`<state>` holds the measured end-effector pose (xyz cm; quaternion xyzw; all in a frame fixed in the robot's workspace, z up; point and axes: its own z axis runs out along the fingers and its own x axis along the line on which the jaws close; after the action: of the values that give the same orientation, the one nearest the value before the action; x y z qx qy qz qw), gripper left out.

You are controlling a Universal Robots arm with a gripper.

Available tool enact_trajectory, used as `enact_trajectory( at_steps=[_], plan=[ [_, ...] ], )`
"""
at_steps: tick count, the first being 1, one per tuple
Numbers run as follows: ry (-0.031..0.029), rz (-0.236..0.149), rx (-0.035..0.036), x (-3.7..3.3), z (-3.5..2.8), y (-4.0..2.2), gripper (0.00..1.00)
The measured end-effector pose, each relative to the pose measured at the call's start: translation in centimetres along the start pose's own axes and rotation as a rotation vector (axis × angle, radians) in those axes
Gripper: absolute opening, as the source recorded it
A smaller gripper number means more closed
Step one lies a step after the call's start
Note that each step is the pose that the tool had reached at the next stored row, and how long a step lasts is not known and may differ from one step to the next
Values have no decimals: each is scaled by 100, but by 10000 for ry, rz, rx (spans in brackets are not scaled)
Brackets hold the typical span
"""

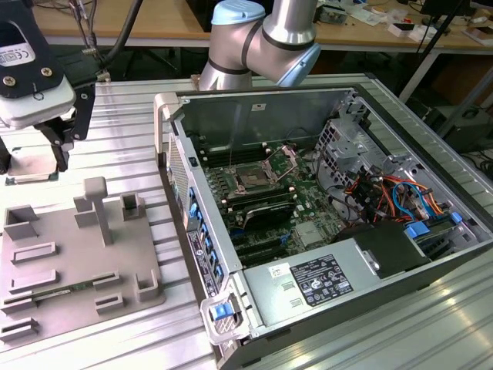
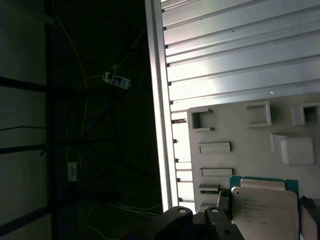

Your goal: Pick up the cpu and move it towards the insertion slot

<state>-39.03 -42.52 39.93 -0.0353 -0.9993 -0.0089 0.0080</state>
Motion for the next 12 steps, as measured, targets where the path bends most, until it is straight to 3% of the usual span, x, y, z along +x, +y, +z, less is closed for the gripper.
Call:
enact_trajectory(
  at_steps=[12],
  plan=[
    [0,0,0,-206,-3,14,55]
  ],
)
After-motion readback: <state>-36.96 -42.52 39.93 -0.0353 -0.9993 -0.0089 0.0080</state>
